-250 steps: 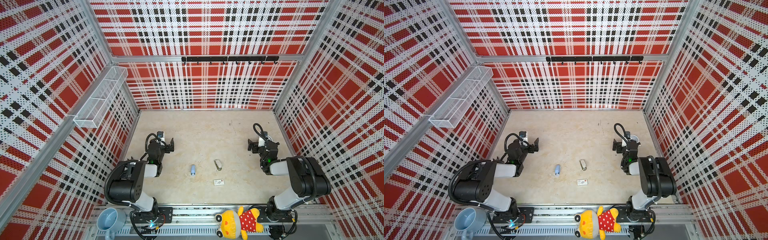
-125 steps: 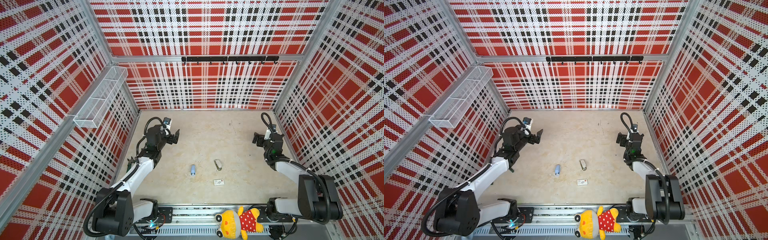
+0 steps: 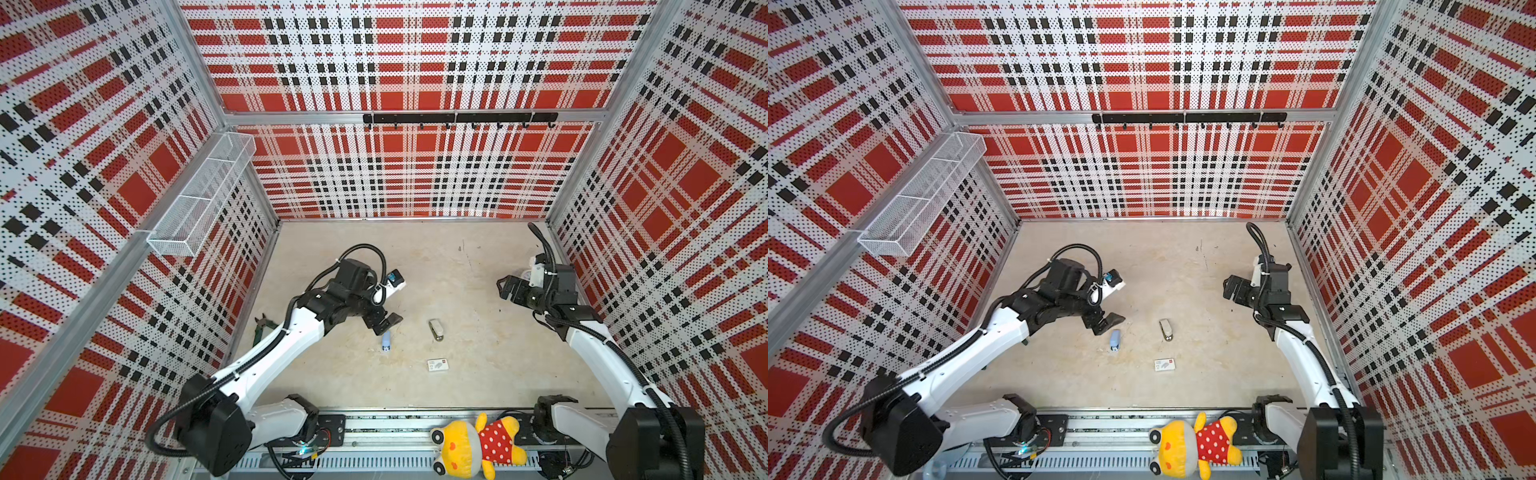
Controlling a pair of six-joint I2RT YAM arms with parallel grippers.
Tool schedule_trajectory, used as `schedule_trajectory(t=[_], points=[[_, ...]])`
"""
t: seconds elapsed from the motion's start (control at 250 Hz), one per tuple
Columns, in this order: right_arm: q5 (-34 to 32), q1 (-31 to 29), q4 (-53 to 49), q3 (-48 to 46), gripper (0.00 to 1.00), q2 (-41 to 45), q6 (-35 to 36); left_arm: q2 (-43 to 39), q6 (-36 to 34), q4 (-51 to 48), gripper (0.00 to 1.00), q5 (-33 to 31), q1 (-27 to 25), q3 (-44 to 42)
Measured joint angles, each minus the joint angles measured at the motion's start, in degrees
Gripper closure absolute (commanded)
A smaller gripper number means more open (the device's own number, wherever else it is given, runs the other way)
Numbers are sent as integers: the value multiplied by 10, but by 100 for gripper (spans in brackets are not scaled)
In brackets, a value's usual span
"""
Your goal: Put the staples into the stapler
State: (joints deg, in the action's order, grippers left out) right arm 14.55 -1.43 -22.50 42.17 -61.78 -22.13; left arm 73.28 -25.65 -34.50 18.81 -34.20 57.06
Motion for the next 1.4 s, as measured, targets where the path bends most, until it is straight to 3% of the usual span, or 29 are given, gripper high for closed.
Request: schedule_trajectory(t=[0.184,0.38,0.592,0.8,1.261,1.397], points=[[98,-13,-34,-26,17,24,-42,54,-6,0,1,-5,-82,1],[156,-38,-61,-87,18,45,-77,112,-21,3,5,-4,-147,-2],[219,-38,-53,-141,19,78,-109,158,-8,47,12,3,-166,-29],[249,-38,-25,-187,20,78,-133,162,18,114,24,-2,-186,-59],[260,-38,23,-199,22,58,-141,191,49,178,25,-17,-231,-98],[262,-38,24,-198,23,42,-139,200,53,189,32,-32,-235,-98]])
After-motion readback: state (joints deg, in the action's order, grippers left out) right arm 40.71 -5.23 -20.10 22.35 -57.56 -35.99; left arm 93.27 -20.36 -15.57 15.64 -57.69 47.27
